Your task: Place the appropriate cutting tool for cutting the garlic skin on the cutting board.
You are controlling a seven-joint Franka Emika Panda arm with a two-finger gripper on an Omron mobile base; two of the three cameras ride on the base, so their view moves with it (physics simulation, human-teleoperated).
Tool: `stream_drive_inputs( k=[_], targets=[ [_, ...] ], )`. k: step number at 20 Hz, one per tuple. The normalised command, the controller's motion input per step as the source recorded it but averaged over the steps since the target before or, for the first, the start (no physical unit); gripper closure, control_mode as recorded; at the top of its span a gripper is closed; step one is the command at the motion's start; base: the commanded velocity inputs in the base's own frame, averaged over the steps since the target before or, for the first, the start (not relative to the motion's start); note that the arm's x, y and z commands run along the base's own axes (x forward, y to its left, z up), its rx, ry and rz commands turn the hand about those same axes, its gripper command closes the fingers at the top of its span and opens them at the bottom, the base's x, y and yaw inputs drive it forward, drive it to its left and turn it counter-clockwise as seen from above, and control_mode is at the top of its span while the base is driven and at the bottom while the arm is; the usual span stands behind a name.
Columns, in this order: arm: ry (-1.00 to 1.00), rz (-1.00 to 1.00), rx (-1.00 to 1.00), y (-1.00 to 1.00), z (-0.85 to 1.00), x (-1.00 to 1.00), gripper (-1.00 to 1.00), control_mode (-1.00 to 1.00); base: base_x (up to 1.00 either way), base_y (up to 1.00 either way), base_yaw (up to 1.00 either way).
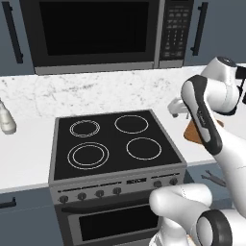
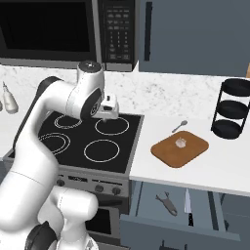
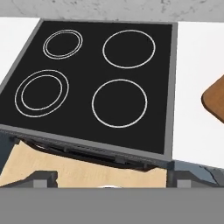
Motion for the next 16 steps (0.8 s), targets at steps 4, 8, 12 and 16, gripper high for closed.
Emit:
stream_drive_inputs(
  k=[4,8,12,16],
  targets=[
    [0.00,0.00,-0.08,-0.35,0.07,0.00,-1.00,-1.00,0.00,0.00,0.00],
    [0.00,0.00,-0.09,-0.48,0.07,0.00,-1.00,-1.00,0.00,0.00,0.00],
    [0.00,0.00,-0.06,-0.55,0.01,0.00,-1.00,-1.00,0.00,0.00,0.00],
    [0.00,0.00,-0.04,-0.65,0.00,0.00,-1.00,-1.00,0.00,0.00,0.00]
  ],
)
